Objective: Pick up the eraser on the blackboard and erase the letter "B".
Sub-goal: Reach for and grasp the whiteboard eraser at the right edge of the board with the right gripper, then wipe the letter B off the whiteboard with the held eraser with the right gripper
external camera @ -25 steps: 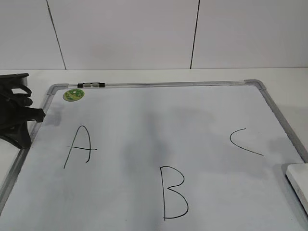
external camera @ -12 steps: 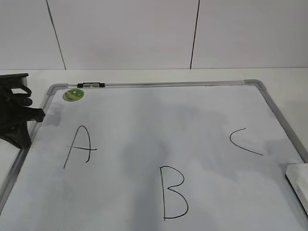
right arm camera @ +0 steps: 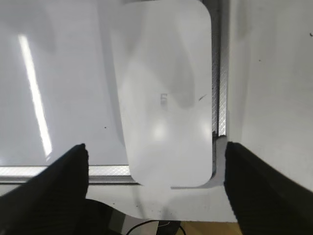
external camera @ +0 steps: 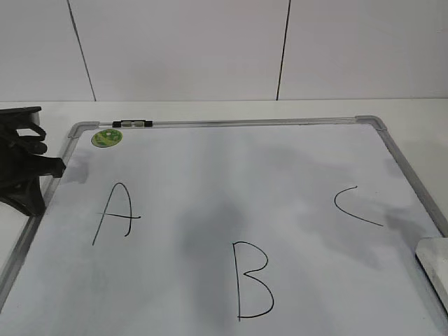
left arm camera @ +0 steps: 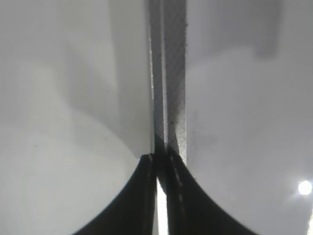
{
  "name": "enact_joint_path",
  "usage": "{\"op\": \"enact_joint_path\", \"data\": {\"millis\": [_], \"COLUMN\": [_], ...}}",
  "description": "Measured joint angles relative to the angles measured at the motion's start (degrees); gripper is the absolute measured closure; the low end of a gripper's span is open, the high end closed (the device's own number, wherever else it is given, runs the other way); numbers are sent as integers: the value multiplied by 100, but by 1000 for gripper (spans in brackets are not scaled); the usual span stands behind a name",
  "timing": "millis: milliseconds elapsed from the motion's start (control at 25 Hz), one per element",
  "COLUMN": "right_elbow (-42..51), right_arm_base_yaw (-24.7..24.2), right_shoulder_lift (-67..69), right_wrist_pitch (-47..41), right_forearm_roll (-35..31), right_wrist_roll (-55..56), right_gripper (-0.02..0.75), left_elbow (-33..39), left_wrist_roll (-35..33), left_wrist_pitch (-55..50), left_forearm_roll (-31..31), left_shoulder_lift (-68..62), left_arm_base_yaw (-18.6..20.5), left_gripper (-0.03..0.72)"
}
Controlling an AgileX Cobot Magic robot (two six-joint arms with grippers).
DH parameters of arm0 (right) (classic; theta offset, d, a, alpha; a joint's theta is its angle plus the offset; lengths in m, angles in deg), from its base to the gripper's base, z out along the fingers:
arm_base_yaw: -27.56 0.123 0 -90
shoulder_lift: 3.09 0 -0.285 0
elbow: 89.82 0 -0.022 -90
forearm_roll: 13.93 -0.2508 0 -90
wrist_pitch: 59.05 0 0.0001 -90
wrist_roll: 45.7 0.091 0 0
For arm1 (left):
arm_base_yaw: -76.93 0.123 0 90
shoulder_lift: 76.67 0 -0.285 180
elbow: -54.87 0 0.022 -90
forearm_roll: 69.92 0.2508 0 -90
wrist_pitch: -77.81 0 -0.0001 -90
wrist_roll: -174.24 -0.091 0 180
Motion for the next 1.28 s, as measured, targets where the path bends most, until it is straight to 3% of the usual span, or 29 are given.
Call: {"op": "enact_joint_path", "data": {"millis": [440, 960, 1280], "right_elbow": [-13, -17, -17], "right_arm_base_yaw": [0, 0, 0], "right_shoulder_lift": [965, 1382, 1386], "right_wrist_pitch": [631, 714, 714], "right_forearm_roll": [128, 153, 112], "right_wrist_roll": [-24, -24, -24], "right_gripper": [69, 77, 144], "left_elbow": [-9, -9, -9], "left_wrist_roll": [0, 0, 0], "left_wrist_pitch": [-13, -13, -13], "left_forearm_roll": [0, 0, 0], "left_shoulder_lift": [0, 0, 0], "left_arm_base_yaw": [0, 0, 0], "left_gripper": [671, 671, 671]}}
